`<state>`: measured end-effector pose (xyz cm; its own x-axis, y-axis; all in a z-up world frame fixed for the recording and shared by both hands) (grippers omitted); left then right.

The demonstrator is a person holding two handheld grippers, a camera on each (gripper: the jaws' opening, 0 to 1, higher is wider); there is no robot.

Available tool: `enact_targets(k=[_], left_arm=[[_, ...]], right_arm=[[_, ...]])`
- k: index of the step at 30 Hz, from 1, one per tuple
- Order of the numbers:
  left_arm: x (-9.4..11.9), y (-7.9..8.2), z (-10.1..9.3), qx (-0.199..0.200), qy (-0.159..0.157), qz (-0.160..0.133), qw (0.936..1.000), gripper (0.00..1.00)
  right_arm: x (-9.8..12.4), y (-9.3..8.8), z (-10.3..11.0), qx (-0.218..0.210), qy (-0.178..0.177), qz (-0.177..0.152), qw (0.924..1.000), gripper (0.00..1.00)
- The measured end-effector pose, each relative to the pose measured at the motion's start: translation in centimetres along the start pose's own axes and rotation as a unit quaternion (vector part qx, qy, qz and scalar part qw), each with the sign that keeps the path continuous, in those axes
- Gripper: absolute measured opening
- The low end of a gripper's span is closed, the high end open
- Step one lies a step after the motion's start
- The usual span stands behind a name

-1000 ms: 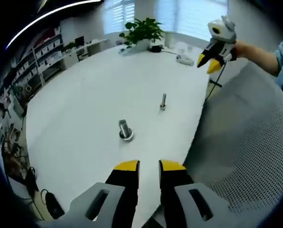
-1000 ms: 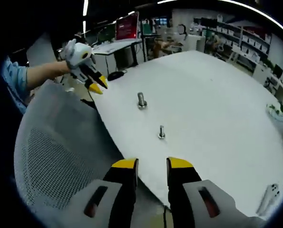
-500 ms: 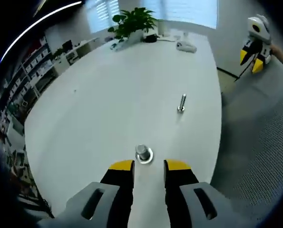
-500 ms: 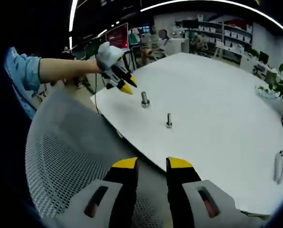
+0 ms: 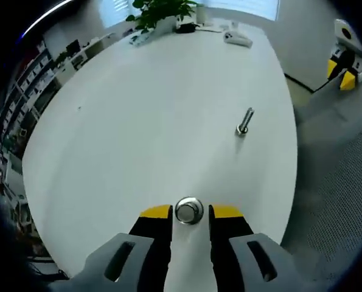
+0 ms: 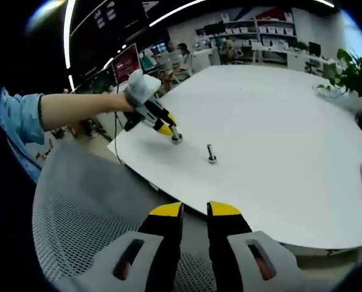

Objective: Place the washer onto the threaded stud by aligning its center hole with the stud, sliding it down to the base, and recovering from edge contact or off-axis alignment until the washer reaches the visible bottom stop.

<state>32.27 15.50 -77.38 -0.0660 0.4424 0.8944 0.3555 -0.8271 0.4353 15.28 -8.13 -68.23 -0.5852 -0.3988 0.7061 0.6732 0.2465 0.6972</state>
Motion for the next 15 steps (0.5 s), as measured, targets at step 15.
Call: enact_targets(k=[15], left_arm=[[-1.0,-0.8,0.5,0.008,-0.012,0.015,0.9998,0.12]], right_arm=[[-0.1,-0.1,-1.2,0.045,-0.048,0.018,0.9977,0.17]])
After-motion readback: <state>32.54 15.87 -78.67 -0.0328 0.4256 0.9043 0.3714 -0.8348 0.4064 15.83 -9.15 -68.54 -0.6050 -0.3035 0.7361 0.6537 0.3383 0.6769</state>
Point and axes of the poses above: the point that each gripper's makers call its tool centre point, and the gripper's own axes: x roughly backward along the fingers, z roughly to its left, y roughly out of its top, the point moved 2 cm from there along x, roughly backward along the fingers, and after that the axes turned 10 degrees about -y, right-handed, at the moved point
